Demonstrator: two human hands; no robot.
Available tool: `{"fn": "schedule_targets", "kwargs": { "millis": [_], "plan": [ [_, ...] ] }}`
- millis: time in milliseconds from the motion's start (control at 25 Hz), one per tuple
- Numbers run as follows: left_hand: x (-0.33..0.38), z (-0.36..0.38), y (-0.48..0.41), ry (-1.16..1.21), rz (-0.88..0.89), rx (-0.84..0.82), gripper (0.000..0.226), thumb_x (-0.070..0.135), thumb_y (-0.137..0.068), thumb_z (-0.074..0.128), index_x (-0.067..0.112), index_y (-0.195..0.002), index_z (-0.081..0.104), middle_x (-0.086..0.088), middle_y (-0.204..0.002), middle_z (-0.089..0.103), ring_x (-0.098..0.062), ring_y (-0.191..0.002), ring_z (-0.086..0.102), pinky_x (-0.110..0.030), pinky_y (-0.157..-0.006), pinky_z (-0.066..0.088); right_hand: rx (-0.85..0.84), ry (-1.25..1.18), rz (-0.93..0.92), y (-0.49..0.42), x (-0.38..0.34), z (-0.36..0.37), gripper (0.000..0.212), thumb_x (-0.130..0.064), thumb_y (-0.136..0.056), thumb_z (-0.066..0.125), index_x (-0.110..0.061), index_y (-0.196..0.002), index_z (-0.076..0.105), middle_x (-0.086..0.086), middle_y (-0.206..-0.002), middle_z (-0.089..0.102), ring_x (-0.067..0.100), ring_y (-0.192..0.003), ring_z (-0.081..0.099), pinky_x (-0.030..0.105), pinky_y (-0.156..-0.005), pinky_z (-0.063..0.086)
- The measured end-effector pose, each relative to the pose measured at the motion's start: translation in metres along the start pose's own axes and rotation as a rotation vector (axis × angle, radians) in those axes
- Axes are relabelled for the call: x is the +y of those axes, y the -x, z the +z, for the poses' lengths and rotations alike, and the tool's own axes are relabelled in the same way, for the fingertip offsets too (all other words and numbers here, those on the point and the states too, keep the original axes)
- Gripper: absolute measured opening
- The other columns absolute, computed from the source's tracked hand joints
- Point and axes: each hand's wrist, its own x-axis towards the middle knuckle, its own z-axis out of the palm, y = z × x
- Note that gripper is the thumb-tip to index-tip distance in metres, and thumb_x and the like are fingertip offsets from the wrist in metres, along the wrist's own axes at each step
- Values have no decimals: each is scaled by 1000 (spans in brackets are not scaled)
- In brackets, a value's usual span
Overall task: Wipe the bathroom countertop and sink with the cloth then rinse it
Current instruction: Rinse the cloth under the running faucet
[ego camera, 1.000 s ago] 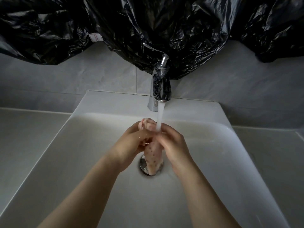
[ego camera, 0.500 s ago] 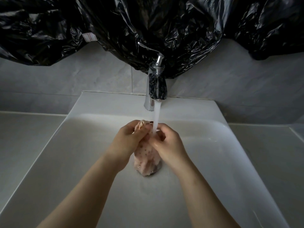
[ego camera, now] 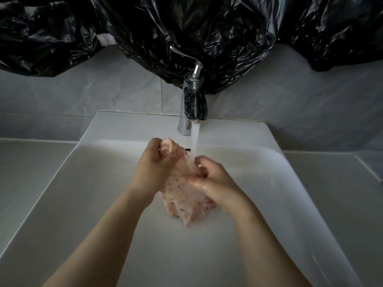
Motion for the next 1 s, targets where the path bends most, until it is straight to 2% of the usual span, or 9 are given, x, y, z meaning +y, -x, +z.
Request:
{"fn": "schedule_targets", "kwargs": {
  "millis": [80,200,320,440,560,680,800,880,1000],
  "plan": [
    [-1,0,1,72,-30,-54,18,25,-90,57,6,-89,57,-1,-77,64,-2,-62,63,-17,-55,51,-83,156,110,0,9,-4,16,-21,-75,76,-26,-83,62,-9,-82,69,9,-79,66,23,-66,51],
    [-3,-11,-4,234,-262,-169,43,47,-94,42,11,-96,66,-6,-90,72,-16,-82,69,-34,-77,55,101,290,134,-3,19,-18,26,-17,-78,70,-18,-65,48,-2,-68,56,17,-67,57,26,-61,41],
    [-7,-17,-4,161,-223,-493,26,19,-90,58,13,-115,51,-13,-103,62,-21,-86,63,-44,-81,56,254,81,91,-6,18,-20,22,-10,-88,55,-17,-71,43,-9,-65,49,4,-58,50,19,-58,39],
    [-19,-5,4,-162,-218,-689,58,6,-69,71,27,-114,41,-6,-102,59,-14,-79,58,-28,-66,53,250,-116,34,-7,9,-6,13,-3,-88,52,-16,-83,51,-15,-75,60,-10,-60,56,11,-59,40],
    [-25,0,1,-539,-51,-479,22,15,-77,68,32,-90,59,7,-71,60,-8,-66,55,-18,-59,43,168,-124,139,-3,4,-7,20,-11,-85,62,-14,-102,53,-7,-83,57,5,-70,55,12,-48,40],
    [-27,-9,-9,-435,-47,-202,13,22,-72,63,25,-60,59,9,-56,59,-9,-62,54,-21,-60,41,-91,269,237,3,11,-13,29,-22,-76,75,-17,-97,56,-9,-77,53,6,-66,50,20,-51,36],
    [-19,-12,-9,11,-204,-231,8,19,-73,58,14,-72,52,-6,-63,52,-22,-63,52,-35,-69,48,-87,333,174,0,17,-9,16,-16,-80,69,-17,-76,54,0,-62,53,9,-47,49,21,-48,36],
    [-13,-10,-5,237,-314,-276,3,12,-88,53,12,-87,51,-5,-59,46,-18,-54,47,-32,-60,52,70,147,148,-5,19,-12,14,-11,-83,64,-16,-76,53,7,-69,57,19,-62,56,27,-60,44],
    [-12,-4,-4,333,-373,-235,12,17,-95,49,18,-105,55,-3,-64,58,-16,-54,56,-29,-53,54,209,-208,201,-8,17,-11,7,-14,-85,63,-20,-84,59,3,-79,65,22,-73,64,39,-71,56]
  ]
}}
